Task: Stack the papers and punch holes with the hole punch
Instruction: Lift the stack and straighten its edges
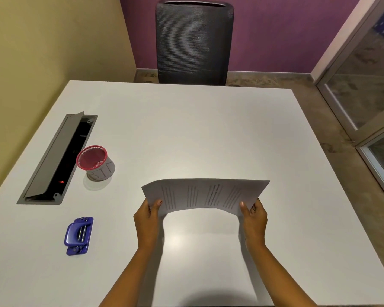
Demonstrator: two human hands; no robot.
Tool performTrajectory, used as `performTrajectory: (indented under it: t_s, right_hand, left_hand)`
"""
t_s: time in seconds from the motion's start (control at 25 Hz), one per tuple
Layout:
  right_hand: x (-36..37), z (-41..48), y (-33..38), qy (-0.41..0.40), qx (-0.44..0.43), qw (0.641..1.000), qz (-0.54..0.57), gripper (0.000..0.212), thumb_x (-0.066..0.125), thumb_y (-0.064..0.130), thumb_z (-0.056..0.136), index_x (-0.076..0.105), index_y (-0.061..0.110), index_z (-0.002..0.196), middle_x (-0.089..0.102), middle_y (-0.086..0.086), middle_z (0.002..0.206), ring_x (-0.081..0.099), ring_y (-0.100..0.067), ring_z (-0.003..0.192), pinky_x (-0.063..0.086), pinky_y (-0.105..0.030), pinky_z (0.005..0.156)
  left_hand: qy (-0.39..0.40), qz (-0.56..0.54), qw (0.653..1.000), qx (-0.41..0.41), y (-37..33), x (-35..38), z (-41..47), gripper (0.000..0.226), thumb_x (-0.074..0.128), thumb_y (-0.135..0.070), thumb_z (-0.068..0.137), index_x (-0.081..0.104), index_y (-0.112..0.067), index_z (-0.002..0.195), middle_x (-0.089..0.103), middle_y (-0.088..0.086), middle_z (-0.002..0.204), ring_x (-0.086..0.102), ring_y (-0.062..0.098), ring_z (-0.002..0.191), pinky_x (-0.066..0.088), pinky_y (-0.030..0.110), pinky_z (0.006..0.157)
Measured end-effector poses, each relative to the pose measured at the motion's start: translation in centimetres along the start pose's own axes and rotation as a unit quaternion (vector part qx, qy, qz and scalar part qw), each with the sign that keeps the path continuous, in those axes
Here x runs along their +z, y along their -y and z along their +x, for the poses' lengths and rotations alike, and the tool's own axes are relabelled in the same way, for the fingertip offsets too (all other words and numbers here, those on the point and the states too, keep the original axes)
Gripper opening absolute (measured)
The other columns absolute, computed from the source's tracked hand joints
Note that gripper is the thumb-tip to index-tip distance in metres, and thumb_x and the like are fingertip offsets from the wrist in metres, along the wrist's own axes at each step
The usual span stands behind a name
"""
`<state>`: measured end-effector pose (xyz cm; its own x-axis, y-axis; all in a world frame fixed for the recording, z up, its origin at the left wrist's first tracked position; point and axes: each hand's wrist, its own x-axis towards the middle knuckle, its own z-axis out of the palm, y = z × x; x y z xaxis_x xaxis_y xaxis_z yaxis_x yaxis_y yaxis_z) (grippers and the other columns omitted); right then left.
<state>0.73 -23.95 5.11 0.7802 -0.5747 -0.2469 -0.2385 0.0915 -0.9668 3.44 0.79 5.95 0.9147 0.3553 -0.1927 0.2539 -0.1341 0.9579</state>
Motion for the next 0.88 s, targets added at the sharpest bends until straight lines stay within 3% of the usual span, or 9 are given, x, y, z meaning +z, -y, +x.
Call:
performTrajectory:
  t_s: [0.08, 0.2, 0.28, 0.36, 0.52, 0.6, 0.68, 0.76, 0.88]
  right_hand:
    - [-0.1, -0.1, 0.2, 0.005, -0.006, 1.0, -0.006, 0.024, 0.058, 0.006, 0.093, 0.059, 0.02, 0.112, 0.067, 0.003, 0.105, 0.064, -0.008, 0.096, 0.05, -0.015, 0.079]
    - [-0.5, -0.4, 0.6, -0.002, -0.001, 1.0, -0.021, 0.023, 0.062, 0.009, 0.091, 0.057, 0.016, 0.112, 0.066, 0.002, 0.107, 0.065, -0.017, 0.101, 0.053, -0.009, 0.07]
    - [-0.5, -0.7, 0.8, -0.013, 0.045, 0.999, -0.015, 0.044, 0.069, 0.014, 0.087, 0.049, 0.017, 0.126, 0.058, 0.003, 0.12, 0.057, -0.016, 0.112, 0.05, -0.01, 0.078]
    - [0.1, -1.0, 0.9, -0.001, 0.142, 0.99, 0.011, 0.063, 0.075, 0.018, 0.082, 0.04, 0.018, 0.134, 0.046, 0.004, 0.126, 0.049, -0.015, 0.116, 0.046, -0.024, 0.093]
    - [2.0, -2.7, 0.7, 0.172, 0.247, 0.935, 0.187, 0.052, 0.075, 0.024, 0.077, 0.052, 0.011, 0.122, 0.061, -0.003, 0.119, 0.061, -0.014, 0.105, 0.042, -0.031, 0.104]
    - [3.0, -3.1, 0.8, 0.207, 0.23, 0.924, 0.225, 0.043, 0.065, 0.017, 0.089, 0.053, 0.014, 0.13, 0.066, -0.006, 0.126, 0.064, -0.017, 0.113, 0.049, -0.03, 0.099]
    - [3.7, -2.9, 1.4, 0.181, 0.215, 0.935, 0.214, 0.035, 0.057, 0.01, 0.094, 0.054, 0.012, 0.129, 0.069, -0.008, 0.12, 0.068, -0.016, 0.107, 0.056, -0.023, 0.084]
    - [4.2, -2.4, 2.5, 0.143, 0.175, 0.965, 0.134, 0.028, 0.052, 0.007, 0.097, 0.057, 0.007, 0.124, 0.072, -0.007, 0.111, 0.07, -0.015, 0.099, 0.056, -0.02, 0.078]
    - [4.0, -1.2, 4.0, 0.122, 0.092, 0.988, 0.027, 0.023, 0.05, 0.009, 0.097, 0.059, 0.012, 0.118, 0.07, -0.005, 0.109, 0.067, -0.015, 0.098, 0.053, -0.023, 0.082]
  left_hand:
    - [0.006, -0.001, 1.0, 0.013, -0.3, -0.1, 0.1, 0.025, 0.057, -0.013, 0.094, 0.061, -0.031, 0.077, 0.067, -0.009, 0.076, 0.06, 0.01, 0.072, 0.048, 0.023, 0.061]
    - [-0.001, 0.001, 1.0, 0.029, -0.9, -0.4, 0.3, 0.025, 0.057, -0.017, 0.094, 0.062, -0.034, 0.077, 0.07, -0.016, 0.074, 0.066, 0.002, 0.067, 0.052, 0.016, 0.051]
    - [-0.021, -0.004, 1.0, 0.023, -1.3, -0.5, 0.4, 0.022, 0.057, -0.021, 0.094, 0.063, -0.034, 0.076, 0.071, -0.014, 0.071, 0.068, 0.004, 0.065, 0.052, 0.016, 0.05]
    - [-0.039, -0.022, 0.999, 0.005, -1.7, -0.3, 0.4, 0.018, 0.058, -0.023, 0.094, 0.064, -0.031, 0.079, 0.069, -0.01, 0.072, 0.068, 0.009, 0.063, 0.052, 0.02, 0.051]
    - [-0.047, -0.09, 0.994, -0.033, -2.2, 0.6, -0.6, 0.01, 0.056, -0.017, 0.095, 0.065, -0.016, 0.092, 0.07, -0.009, 0.075, 0.068, -0.002, 0.058, 0.048, 0.009, 0.047]
    - [-0.036, -0.129, 0.99, -0.053, -2.4, 1.1, -1.4, 0.012, 0.054, -0.016, 0.095, 0.064, -0.017, 0.09, 0.072, -0.012, 0.068, 0.068, -0.001, 0.057, 0.049, 0.01, 0.046]
    - [-0.018, -0.161, 0.984, -0.07, -2.3, 1.2, -1.8, 0.013, 0.053, -0.015, 0.095, 0.064, -0.02, 0.089, 0.073, -0.017, 0.067, 0.069, 0.001, 0.058, 0.05, 0.011, 0.047]
    - [0.023, -0.18, 0.979, -0.097, -1.9, 0.6, -1.4, 0.011, 0.055, -0.013, 0.095, 0.065, -0.018, 0.093, 0.075, -0.01, 0.078, 0.072, 0.006, 0.066, 0.053, 0.013, 0.054]
    - [0.102, -0.211, 0.962, -0.142, -1.2, -1.1, 0.3, 0.015, 0.058, -0.013, 0.093, 0.067, -0.01, 0.104, 0.076, 0.004, 0.098, 0.073, 0.016, 0.085, 0.058, 0.023, 0.07]
